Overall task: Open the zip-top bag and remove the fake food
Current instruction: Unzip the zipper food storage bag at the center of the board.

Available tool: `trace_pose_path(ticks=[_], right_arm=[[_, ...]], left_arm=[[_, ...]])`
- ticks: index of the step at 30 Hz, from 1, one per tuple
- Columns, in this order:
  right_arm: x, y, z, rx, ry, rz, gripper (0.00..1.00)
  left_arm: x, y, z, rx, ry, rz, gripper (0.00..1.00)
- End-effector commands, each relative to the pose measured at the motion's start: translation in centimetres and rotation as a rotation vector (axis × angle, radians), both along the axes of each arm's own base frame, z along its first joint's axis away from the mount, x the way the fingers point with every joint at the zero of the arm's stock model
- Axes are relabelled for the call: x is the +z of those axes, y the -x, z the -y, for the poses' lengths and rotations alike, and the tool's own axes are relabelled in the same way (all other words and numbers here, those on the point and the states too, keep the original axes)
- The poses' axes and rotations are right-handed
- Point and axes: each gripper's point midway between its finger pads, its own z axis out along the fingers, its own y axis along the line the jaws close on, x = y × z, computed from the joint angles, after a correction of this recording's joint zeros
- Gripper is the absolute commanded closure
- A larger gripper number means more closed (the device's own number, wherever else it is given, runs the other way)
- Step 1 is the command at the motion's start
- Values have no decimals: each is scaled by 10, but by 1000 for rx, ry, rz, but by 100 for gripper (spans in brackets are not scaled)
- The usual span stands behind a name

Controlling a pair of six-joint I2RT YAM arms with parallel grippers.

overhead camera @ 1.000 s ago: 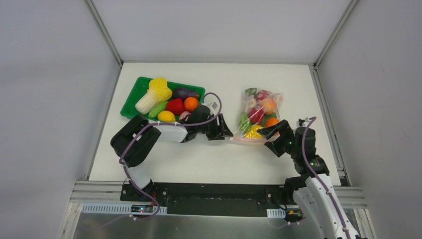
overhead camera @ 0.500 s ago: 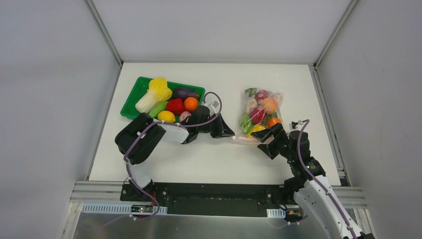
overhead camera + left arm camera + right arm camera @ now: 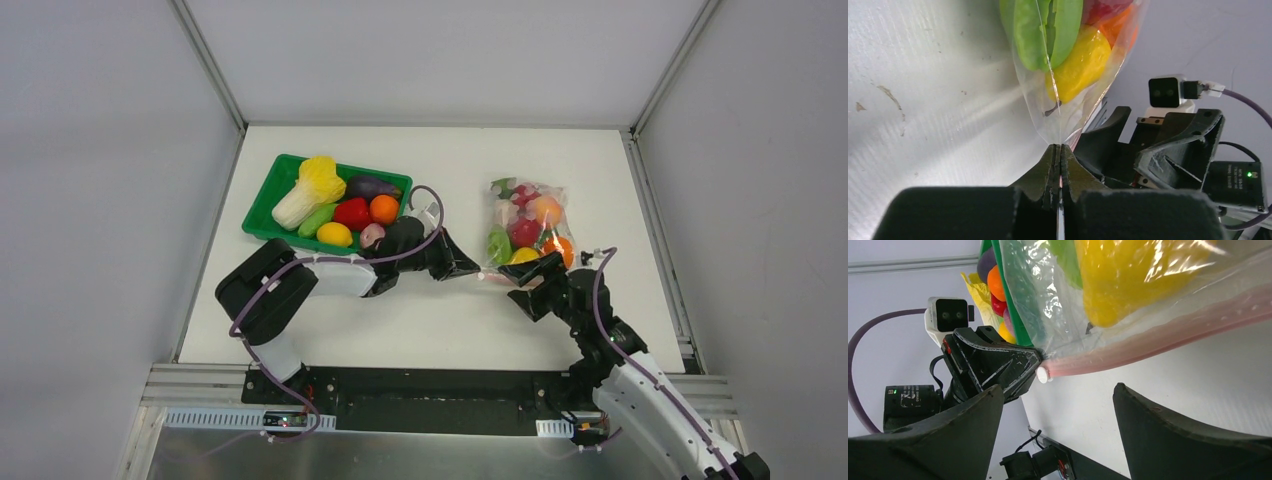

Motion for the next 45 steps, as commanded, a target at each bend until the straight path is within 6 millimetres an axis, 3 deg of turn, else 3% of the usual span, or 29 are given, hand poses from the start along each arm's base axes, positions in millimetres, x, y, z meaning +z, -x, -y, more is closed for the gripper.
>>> trace_pose_path(ticks=[1,14,26,39,45], right_arm=[[10,-11,-4,-83,-77,17,18],[14,-19,-36,-89,-149,11,50],[11,-21,-44,-85,-141,11,68],[9,-14,-29,-118,-88,-3,89],[5,-10,-12,-168,-24,-10,90]], left_arm=[[35,-1,8,41,73,9,100],[40,6,22,61,124,-77,100],[40,11,23,59,153,-122,100],[31,8,19,76,140,-128,100],[24,-3,5,109,134,-128,100]])
